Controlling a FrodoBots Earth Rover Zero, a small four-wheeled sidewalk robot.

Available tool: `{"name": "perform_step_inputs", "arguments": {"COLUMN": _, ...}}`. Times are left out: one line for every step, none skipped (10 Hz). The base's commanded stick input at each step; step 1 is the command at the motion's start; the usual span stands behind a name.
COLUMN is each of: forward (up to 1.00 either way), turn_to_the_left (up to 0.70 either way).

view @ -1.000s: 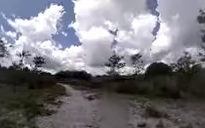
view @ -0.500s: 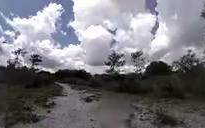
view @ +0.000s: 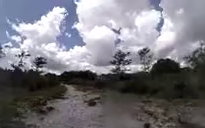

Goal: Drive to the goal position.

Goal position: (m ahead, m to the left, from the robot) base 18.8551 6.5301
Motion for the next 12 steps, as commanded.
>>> {"name": "perform_step_inputs", "arguments": {"forward": 0.70, "turn_to_the_left": 0.00}}
{"name": "perform_step_inputs", "arguments": {"forward": 0.70, "turn_to_the_left": 0.00}}
{"name": "perform_step_inputs", "arguments": {"forward": 0.70, "turn_to_the_left": 0.00}}
{"name": "perform_step_inputs", "arguments": {"forward": 0.70, "turn_to_the_left": 0.00}}
{"name": "perform_step_inputs", "arguments": {"forward": 0.70, "turn_to_the_left": 0.00}}
{"name": "perform_step_inputs", "arguments": {"forward": 0.70, "turn_to_the_left": 0.00}}
{"name": "perform_step_inputs", "arguments": {"forward": 0.70, "turn_to_the_left": 0.00}}
{"name": "perform_step_inputs", "arguments": {"forward": 0.70, "turn_to_the_left": 0.00}}
{"name": "perform_step_inputs", "arguments": {"forward": 0.70, "turn_to_the_left": 0.00}}
{"name": "perform_step_inputs", "arguments": {"forward": 0.70, "turn_to_the_left": 0.00}}
{"name": "perform_step_inputs", "arguments": {"forward": 0.70, "turn_to_the_left": 0.00}}
{"name": "perform_step_inputs", "arguments": {"forward": 0.70, "turn_to_the_left": 0.32}}
